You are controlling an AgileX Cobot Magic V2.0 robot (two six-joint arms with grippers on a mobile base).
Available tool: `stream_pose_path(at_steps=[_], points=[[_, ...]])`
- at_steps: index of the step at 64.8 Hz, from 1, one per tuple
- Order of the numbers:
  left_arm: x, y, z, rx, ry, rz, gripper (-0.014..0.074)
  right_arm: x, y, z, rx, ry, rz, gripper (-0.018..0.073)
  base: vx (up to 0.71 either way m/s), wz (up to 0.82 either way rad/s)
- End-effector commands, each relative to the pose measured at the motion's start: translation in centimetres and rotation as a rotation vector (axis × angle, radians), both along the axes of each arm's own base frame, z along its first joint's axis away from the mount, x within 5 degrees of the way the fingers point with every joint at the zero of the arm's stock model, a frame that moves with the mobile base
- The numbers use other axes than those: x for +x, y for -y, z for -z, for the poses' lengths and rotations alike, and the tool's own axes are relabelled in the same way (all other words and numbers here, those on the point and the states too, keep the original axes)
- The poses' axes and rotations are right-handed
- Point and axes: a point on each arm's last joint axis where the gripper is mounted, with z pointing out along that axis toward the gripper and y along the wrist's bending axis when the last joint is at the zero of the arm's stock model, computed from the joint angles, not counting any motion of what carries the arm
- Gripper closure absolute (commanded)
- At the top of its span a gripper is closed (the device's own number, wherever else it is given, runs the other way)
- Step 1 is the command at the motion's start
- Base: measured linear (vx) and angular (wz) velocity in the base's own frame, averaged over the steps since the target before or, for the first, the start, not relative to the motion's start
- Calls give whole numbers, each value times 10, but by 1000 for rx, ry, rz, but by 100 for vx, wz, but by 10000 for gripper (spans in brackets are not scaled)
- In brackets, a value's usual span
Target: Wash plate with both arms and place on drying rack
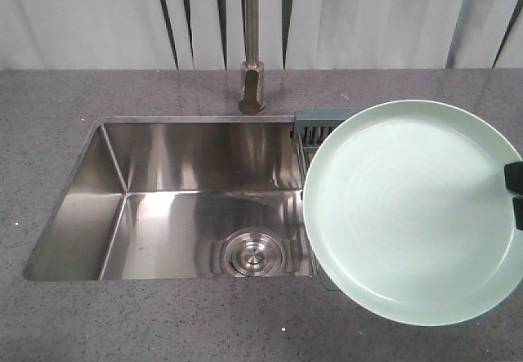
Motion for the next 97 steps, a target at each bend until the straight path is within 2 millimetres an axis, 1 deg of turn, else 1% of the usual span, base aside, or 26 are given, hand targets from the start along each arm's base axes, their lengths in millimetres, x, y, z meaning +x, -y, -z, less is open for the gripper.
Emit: stream_pose_path(at_steps=[1,97], points=[[0,1,0,-9,61,11,602,1,1,-14,25,95,17,566,0,-1],[0,1,0,-9,61,11,602,1,1,-14,25,95,17,566,2,-1]])
